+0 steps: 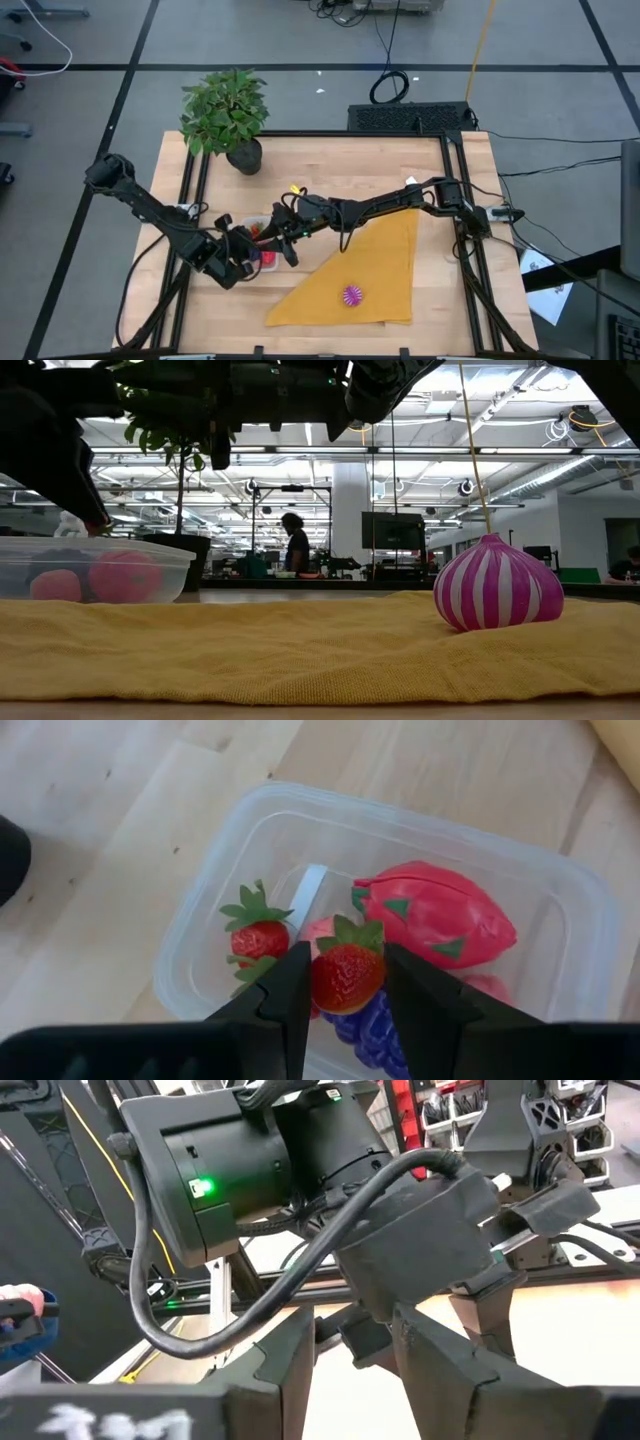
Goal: Pick and placing Produce into tupperware
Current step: Put the red strawberry into the transparent bin, then put the purple onion into the transparent bin
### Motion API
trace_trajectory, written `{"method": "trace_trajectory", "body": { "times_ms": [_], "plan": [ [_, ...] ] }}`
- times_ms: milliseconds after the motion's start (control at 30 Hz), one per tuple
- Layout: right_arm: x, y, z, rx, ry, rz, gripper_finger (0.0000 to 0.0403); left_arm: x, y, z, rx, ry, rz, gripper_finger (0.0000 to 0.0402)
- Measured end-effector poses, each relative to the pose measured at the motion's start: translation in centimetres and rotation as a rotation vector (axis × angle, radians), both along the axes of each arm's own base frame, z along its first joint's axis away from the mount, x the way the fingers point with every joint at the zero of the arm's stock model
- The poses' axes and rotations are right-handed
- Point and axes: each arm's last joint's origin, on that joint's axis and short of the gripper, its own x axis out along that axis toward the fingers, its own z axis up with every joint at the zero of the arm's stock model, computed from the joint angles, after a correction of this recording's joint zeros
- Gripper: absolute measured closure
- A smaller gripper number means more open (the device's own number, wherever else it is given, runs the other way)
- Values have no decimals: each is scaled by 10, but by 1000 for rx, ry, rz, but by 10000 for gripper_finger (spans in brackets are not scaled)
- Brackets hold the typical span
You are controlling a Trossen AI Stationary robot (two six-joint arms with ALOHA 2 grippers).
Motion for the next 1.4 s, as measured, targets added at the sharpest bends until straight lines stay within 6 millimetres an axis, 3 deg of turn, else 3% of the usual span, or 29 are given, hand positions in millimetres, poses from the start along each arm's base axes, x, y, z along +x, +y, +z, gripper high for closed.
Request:
{"method": "trace_trajectory", "body": {
  "times_ms": [333,900,1400],
  "plan": [
    [0,2,-2,-9,14,5,273,-1,4,-17,-59,0,7,284],
    [0,3,-2,-15,11,9,273,-1,5,-18,-46,14,-13,281],
    [-1,3,-1,-15,9,10,273,-2,5,-13,-18,-2,-40,138]
  ]
}}
